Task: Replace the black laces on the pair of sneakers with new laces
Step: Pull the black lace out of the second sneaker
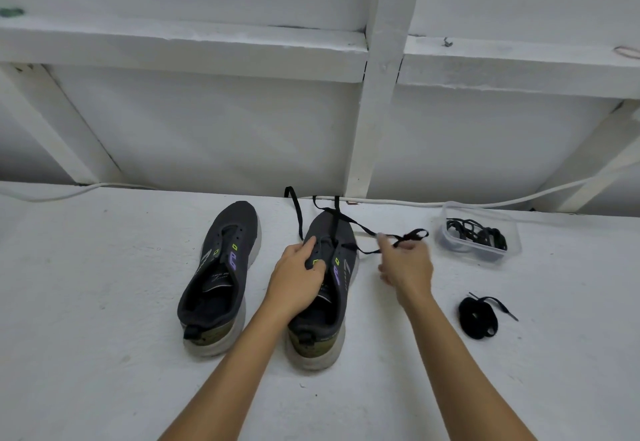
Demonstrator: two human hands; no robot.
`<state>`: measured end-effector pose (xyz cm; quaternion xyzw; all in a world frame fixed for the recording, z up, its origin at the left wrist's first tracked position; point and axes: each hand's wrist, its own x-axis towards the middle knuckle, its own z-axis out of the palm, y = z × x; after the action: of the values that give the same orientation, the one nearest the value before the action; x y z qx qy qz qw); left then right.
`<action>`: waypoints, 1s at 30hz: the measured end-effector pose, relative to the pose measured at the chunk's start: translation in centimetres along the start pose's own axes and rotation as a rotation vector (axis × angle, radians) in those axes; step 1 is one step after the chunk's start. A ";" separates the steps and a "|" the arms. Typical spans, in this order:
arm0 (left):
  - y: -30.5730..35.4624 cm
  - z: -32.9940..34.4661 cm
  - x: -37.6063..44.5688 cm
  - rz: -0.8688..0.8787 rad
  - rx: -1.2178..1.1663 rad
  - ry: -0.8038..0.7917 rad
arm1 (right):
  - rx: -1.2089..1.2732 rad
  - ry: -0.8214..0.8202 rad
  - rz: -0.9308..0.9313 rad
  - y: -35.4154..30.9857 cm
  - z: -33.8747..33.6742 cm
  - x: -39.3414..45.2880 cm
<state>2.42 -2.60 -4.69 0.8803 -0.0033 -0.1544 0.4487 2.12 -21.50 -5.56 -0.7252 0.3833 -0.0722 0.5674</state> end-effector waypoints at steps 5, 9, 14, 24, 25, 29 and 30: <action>0.2 0.0 0.1 -0.004 0.030 0.013 | -0.172 -0.279 -0.202 0.1 2.7 -2.7; 0.0 -0.1 0.1 -0.003 0.027 0.008 | -0.240 -0.248 -0.230 -0.7 2.7 -1.3; -0.1 0.0 0.1 -0.004 0.008 0.001 | -0.067 -0.180 -0.298 -0.6 -0.5 0.6; -0.1 0.0 0.2 -0.003 0.018 0.011 | -0.497 -0.199 -0.666 0.2 1.8 -0.2; -0.1 0.0 0.2 -0.002 0.013 0.007 | -0.431 -0.119 -0.633 0.1 1.4 0.1; -0.3 0.0 0.3 0.003 0.014 0.005 | -0.199 0.245 -0.375 0.0 -0.8 2.0; -0.3 0.1 0.3 0.004 0.015 0.006 | -0.192 0.276 -0.338 0.2 -1.1 2.1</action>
<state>2.61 -2.54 -5.03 0.8841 -0.0050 -0.1505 0.4423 2.94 -23.68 -6.06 -0.8130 0.3357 -0.2278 0.4176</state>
